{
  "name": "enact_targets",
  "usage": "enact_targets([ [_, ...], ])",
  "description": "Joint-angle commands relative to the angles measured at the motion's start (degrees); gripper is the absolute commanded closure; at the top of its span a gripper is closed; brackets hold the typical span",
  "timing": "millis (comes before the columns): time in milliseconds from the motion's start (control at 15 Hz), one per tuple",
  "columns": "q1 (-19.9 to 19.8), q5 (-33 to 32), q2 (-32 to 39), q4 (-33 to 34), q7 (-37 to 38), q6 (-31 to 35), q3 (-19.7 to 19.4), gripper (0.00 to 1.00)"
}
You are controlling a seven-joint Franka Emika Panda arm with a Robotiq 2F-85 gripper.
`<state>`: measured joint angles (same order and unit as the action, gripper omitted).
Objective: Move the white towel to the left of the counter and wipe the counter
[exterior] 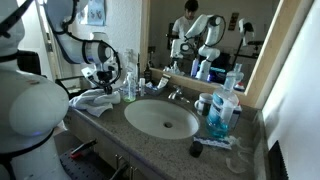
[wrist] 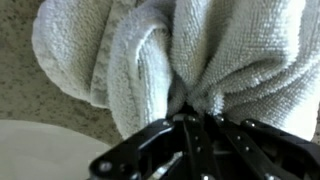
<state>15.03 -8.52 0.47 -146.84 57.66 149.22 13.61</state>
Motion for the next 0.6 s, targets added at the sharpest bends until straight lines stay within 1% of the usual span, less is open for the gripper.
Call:
enact_targets([
  [0, -0.9, 5.5, 0.8, -1.9, -7.1, -1.5, -0.3, 0.94],
  [133, -1.0, 10.2, 0.5, -1.8, -13.7, -2.5, -0.2, 0.95],
  [267, -1.4, 12.0, 0.0, -1.6, -18.0, -4.6, -0.5, 0.95],
  [533, -1.3, 19.3, -0.3, -0.3, -29.6, -10.4, -0.2, 0.95],
])
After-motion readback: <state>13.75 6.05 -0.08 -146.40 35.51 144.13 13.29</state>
